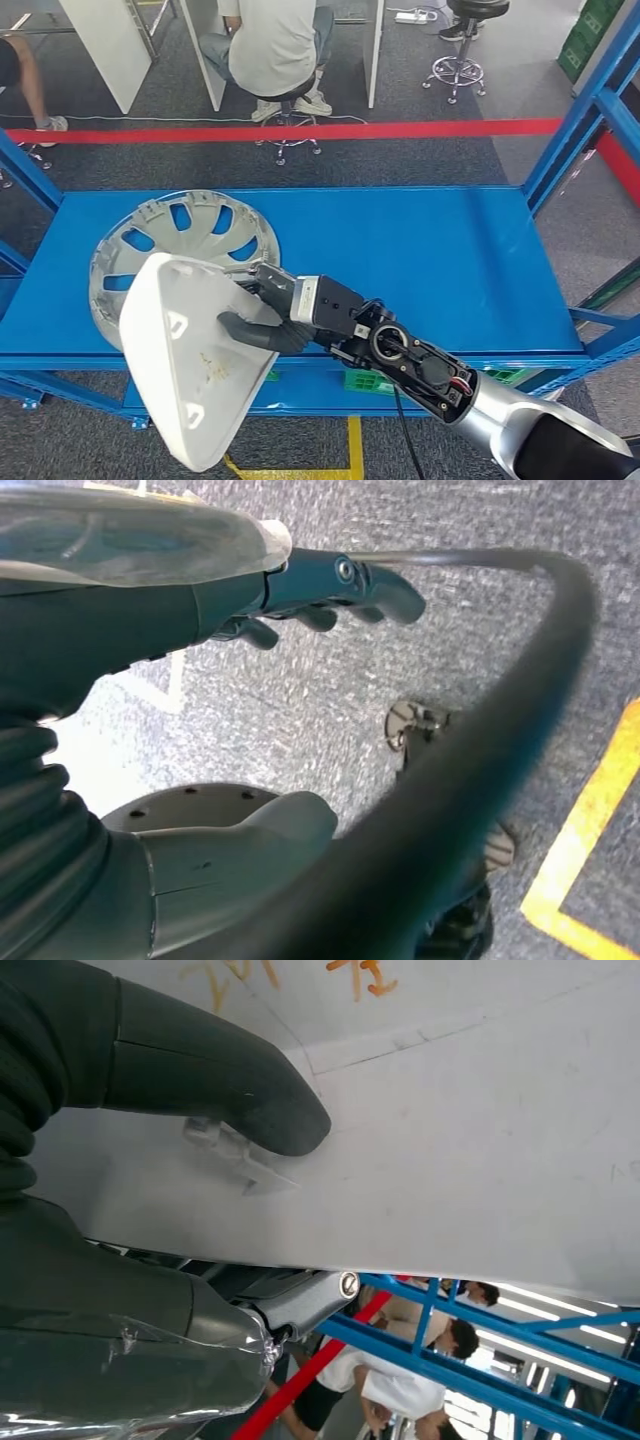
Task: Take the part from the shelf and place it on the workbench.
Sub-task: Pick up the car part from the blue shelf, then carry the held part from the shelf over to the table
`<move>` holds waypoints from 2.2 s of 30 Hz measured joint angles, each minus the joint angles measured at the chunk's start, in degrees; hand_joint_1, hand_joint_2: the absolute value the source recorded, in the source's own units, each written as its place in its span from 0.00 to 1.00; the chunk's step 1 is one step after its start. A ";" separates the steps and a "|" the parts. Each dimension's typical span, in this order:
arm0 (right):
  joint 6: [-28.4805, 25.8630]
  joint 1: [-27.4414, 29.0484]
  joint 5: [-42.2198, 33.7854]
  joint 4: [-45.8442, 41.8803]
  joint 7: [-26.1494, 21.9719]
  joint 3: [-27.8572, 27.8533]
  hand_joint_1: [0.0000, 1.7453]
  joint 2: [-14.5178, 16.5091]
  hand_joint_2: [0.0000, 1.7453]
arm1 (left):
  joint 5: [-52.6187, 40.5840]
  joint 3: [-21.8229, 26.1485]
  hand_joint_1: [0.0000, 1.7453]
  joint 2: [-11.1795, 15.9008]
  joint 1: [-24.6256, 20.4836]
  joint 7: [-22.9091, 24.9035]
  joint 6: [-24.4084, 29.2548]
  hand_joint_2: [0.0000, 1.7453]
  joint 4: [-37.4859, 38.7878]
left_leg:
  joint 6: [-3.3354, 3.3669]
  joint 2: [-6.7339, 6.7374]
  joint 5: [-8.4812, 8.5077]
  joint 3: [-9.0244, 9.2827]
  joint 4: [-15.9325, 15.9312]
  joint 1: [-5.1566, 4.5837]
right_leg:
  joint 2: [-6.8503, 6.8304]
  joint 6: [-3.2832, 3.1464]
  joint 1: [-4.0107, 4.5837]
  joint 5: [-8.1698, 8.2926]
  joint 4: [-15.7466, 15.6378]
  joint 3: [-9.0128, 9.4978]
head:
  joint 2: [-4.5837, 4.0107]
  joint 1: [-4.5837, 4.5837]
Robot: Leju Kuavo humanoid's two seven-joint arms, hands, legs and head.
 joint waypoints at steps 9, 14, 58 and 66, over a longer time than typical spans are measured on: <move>-0.86 2.26 1.57 -2.26 1.55 -1.85 1.00 -0.50 1.00 | -1.45 -1.44 0.00 -0.27 -0.95 1.15 -0.86 1.00 0.02 | -0.81 1.89 -0.14 -3.91 5.80 0.64 | -1.63 -0.51 -0.10 -0.13 -0.42 0.46 | 0.00 -0.68; -1.21 3.30 1.92 -3.94 2.38 -2.69 1.00 -1.03 1.00 | -1.85 -2.18 0.00 -0.29 -1.74 1.38 -0.91 1.00 0.02 | 0.40 2.26 1.69 -0.44 -1.60 0.07 | -2.32 0.68 0.28 -0.53 -0.73 0.77 | 0.00 -0.45; -0.15 4.99 5.63 -6.98 1.85 -3.26 1.00 -3.70 1.00 | -1.88 -3.99 0.00 -0.85 -2.83 1.99 -1.21 1.00 0.10 | 0.65 -5.26 2.09 0.10 -2.01 0.20 | 3.86 1.22 -0.48 0.09 -0.37 0.45 | 0.00 0.36; -0.12 4.92 7.25 -7.30 1.19 -3.16 1.00 -3.77 1.00 | -1.52 -4.02 0.00 -0.89 -2.70 1.80 -1.10 1.00 0.13 | -1.51 1.19 -4.64 -9.23 14.34 0.67 | -1.99 -0.46 -0.31 0.29 -1.62 1.49 | 0.00 -0.55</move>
